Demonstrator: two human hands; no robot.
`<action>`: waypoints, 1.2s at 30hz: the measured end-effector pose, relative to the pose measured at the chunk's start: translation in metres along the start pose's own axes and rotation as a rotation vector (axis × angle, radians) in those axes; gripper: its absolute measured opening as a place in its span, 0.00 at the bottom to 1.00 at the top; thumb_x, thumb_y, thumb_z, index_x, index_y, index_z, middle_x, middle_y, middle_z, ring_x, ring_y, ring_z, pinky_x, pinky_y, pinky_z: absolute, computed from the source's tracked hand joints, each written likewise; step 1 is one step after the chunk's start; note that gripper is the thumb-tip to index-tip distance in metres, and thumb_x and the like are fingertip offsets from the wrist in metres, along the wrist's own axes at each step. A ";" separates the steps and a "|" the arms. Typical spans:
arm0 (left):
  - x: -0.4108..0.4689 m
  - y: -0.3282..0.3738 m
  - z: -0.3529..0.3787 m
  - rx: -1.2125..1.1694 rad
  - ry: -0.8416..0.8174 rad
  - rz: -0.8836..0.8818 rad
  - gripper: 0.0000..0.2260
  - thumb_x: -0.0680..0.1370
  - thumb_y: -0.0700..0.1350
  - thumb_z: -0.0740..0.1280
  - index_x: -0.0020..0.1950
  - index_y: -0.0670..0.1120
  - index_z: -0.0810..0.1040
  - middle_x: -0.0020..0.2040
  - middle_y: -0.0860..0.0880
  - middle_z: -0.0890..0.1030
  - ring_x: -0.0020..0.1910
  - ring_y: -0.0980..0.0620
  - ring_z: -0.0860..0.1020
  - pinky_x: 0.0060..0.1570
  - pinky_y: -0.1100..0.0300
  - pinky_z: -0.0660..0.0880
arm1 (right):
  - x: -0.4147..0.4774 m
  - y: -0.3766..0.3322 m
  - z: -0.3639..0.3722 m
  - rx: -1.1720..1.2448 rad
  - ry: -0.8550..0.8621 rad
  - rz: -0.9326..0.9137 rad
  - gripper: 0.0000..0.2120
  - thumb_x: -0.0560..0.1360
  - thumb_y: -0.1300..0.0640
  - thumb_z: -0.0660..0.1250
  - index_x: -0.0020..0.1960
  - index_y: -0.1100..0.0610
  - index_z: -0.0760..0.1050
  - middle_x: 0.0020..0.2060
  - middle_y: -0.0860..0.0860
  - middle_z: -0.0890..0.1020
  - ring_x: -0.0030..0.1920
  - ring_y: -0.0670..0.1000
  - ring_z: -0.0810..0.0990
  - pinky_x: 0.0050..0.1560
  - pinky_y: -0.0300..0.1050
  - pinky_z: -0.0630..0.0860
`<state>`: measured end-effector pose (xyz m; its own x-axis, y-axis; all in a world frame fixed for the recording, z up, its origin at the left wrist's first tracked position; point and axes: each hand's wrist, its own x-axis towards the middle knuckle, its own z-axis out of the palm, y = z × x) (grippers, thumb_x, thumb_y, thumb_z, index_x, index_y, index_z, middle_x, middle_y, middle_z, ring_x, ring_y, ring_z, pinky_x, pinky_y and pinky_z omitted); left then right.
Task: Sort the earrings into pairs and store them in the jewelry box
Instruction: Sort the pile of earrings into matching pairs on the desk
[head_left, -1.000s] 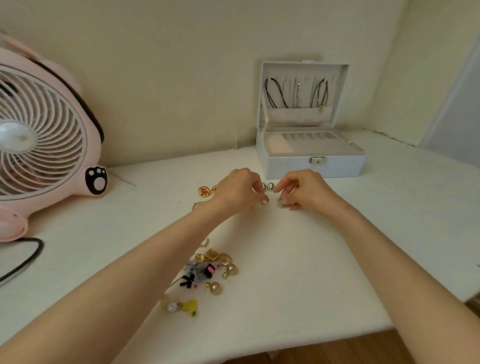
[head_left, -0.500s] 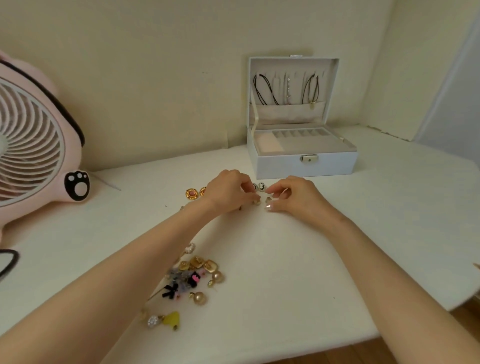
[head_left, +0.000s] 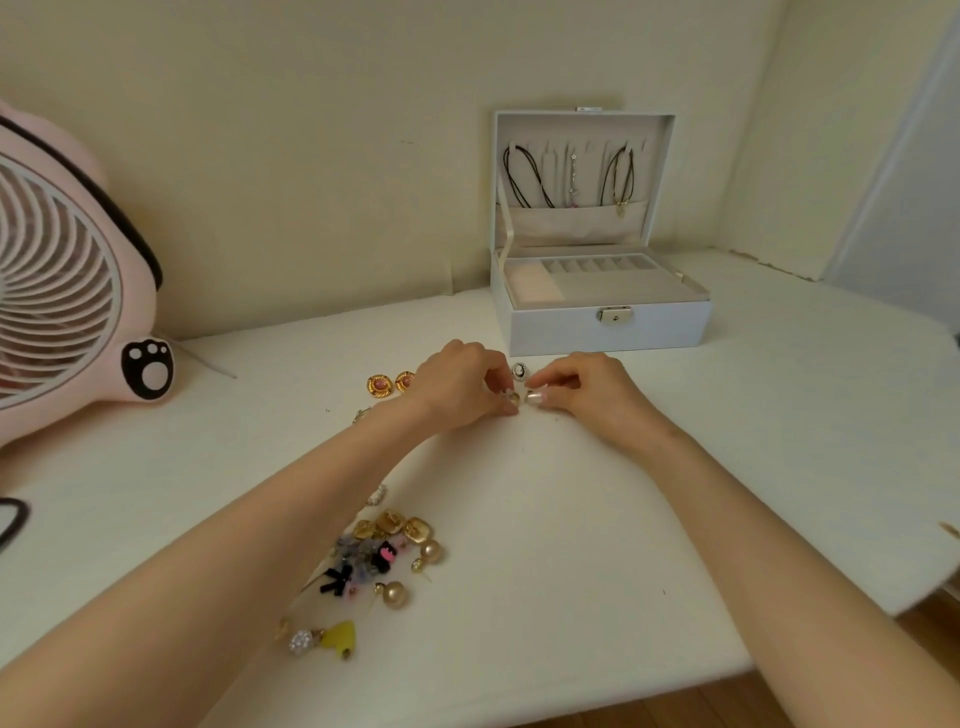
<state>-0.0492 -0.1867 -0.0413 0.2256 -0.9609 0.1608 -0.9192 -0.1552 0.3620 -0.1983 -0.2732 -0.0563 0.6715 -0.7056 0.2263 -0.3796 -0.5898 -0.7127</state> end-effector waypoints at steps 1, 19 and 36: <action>0.000 0.000 0.000 0.002 0.003 0.001 0.10 0.72 0.51 0.72 0.50 0.48 0.79 0.52 0.51 0.80 0.44 0.53 0.69 0.42 0.60 0.66 | 0.001 0.000 0.001 -0.024 0.001 -0.009 0.07 0.71 0.61 0.72 0.49 0.57 0.83 0.35 0.42 0.75 0.38 0.41 0.72 0.40 0.24 0.66; -0.044 -0.021 -0.022 -0.060 0.180 0.097 0.08 0.75 0.49 0.68 0.51 0.48 0.77 0.47 0.52 0.77 0.47 0.51 0.73 0.45 0.57 0.72 | -0.003 -0.004 0.002 -0.080 0.172 -0.019 0.06 0.71 0.51 0.72 0.46 0.50 0.80 0.35 0.46 0.76 0.32 0.42 0.71 0.36 0.38 0.66; -0.183 -0.115 -0.085 -0.324 -0.272 -0.119 0.37 0.51 0.73 0.71 0.57 0.61 0.74 0.55 0.61 0.72 0.53 0.65 0.71 0.50 0.73 0.68 | -0.056 -0.098 0.039 -0.163 -0.733 -0.109 0.37 0.65 0.53 0.77 0.71 0.49 0.66 0.51 0.42 0.72 0.45 0.56 0.82 0.48 0.42 0.76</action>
<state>0.0424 0.0264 -0.0347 0.1906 -0.9729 -0.1310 -0.7337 -0.2298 0.6394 -0.1741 -0.1607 -0.0246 0.9402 -0.2321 -0.2494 -0.3377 -0.7320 -0.5918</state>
